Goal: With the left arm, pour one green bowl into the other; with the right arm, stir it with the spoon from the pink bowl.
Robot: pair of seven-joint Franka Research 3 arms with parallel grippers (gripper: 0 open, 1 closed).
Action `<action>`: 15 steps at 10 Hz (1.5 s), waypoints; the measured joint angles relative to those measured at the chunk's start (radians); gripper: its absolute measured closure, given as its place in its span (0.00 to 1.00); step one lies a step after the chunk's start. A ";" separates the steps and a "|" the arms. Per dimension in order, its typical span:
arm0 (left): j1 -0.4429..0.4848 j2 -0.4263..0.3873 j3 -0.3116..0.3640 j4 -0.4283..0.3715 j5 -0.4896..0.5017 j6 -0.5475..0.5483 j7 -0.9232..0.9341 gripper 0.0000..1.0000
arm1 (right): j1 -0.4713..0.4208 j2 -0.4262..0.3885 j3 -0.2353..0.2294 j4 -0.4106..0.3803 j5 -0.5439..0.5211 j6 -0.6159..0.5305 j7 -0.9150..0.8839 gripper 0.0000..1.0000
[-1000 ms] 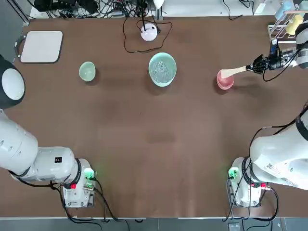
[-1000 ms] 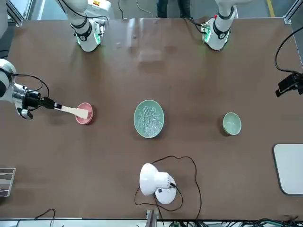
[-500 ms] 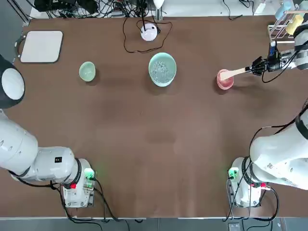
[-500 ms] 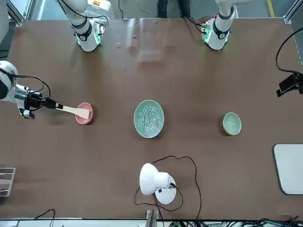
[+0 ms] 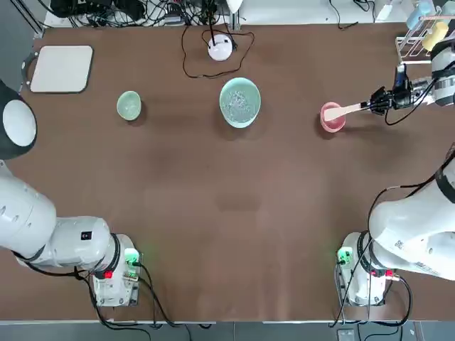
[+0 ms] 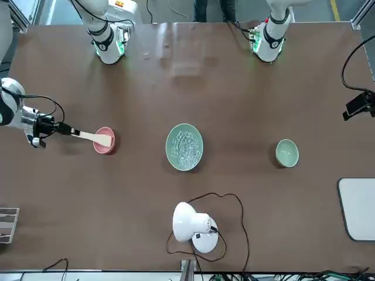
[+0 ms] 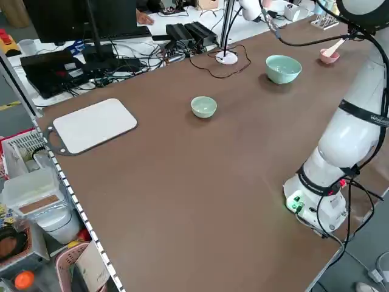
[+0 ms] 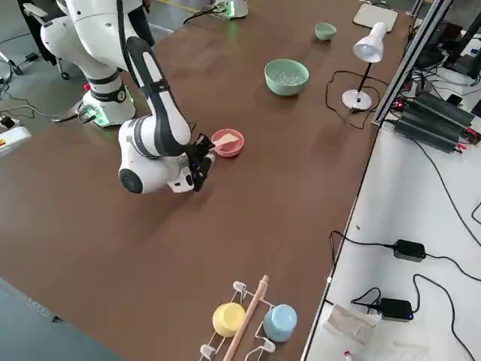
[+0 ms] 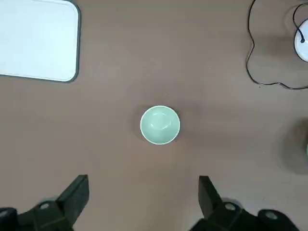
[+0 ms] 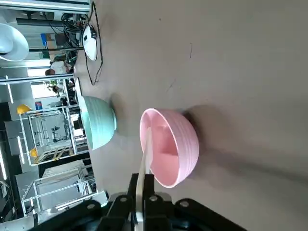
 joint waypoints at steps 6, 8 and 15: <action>-0.001 0.000 -0.003 0.000 0.000 0.000 0.000 0.00 | 0.000 0.018 0.001 0.018 0.006 0.000 -0.002 0.77; -0.001 0.000 -0.004 0.000 0.000 0.000 0.000 0.00 | 0.000 0.020 0.003 0.025 0.008 0.000 -0.002 0.59; 0.000 0.000 -0.003 0.001 0.000 0.000 0.000 0.00 | 0.000 0.038 0.009 0.041 0.009 0.005 -0.004 0.12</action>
